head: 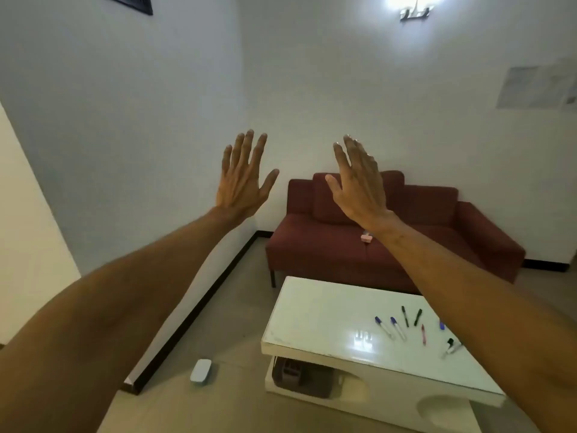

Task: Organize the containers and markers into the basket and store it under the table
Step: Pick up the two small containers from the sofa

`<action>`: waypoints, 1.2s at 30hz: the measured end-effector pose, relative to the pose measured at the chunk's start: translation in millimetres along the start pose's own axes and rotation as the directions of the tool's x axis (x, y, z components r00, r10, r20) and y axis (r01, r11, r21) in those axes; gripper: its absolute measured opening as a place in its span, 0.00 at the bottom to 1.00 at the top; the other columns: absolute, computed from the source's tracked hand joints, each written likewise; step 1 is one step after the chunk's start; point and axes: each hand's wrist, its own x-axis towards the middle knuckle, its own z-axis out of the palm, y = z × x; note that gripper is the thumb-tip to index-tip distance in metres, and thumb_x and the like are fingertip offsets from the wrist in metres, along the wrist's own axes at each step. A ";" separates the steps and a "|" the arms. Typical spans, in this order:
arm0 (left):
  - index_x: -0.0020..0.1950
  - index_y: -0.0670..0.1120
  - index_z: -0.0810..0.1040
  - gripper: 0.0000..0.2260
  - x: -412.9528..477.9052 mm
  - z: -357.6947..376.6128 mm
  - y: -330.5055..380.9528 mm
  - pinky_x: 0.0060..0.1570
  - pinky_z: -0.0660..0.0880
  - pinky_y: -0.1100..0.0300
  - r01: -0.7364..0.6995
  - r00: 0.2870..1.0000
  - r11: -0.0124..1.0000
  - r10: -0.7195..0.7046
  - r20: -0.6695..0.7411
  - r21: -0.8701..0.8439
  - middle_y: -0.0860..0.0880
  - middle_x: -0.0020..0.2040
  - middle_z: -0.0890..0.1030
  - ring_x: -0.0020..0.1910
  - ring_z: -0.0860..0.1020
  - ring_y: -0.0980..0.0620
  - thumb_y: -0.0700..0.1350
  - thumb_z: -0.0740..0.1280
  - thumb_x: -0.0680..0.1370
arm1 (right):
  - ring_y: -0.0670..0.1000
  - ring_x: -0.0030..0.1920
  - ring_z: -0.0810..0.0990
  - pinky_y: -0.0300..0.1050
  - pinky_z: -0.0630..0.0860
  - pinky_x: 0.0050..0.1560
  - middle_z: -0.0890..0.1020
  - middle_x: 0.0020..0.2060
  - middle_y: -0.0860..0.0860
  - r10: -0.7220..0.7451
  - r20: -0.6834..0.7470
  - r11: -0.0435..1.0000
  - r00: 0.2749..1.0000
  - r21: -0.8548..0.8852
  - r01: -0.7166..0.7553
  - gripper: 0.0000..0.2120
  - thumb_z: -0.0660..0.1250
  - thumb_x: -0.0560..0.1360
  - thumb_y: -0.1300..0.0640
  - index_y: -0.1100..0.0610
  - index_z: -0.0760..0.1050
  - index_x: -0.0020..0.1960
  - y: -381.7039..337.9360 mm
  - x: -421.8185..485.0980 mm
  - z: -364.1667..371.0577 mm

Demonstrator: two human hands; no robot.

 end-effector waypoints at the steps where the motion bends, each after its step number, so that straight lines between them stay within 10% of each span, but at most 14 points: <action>1: 0.83 0.49 0.48 0.32 1.7 10.4 -12.4 0.80 0.47 0.43 0.017 1.000 1.000 -0.017 0.008 0.002 0.43 0.83 0.49 0.82 0.47 0.43 0.61 0.52 0.83 | 0.59 0.80 0.57 0.60 0.59 0.77 0.57 0.80 0.58 -0.008 0.008 1.000 1.000 0.009 0.008 0.32 0.63 0.81 0.48 0.57 0.57 0.80 -5.1 7.4 17.6; 16: 0.82 0.48 0.50 0.32 108.6 203.9 -262.2 0.79 0.49 0.43 0.033 0.996 0.999 -0.030 0.081 -0.037 0.43 0.83 0.51 0.82 0.49 0.43 0.59 0.55 0.83 | 0.58 0.81 0.57 0.59 0.60 0.77 0.57 0.81 0.57 0.079 0.127 0.997 0.989 -0.013 -0.078 0.30 0.60 0.82 0.47 0.56 0.57 0.80 -59.4 165.9 291.0; 36: 0.82 0.50 0.48 0.33 321.6 571.0 -427.6 0.79 0.51 0.43 -0.069 0.984 0.988 0.090 0.155 -0.135 0.45 0.83 0.50 0.82 0.47 0.46 0.61 0.55 0.82 | 0.59 0.80 0.59 0.57 0.61 0.77 0.58 0.80 0.58 0.219 0.131 0.976 0.967 -0.029 -0.217 0.29 0.60 0.82 0.47 0.57 0.58 0.79 32.6 359.1 657.0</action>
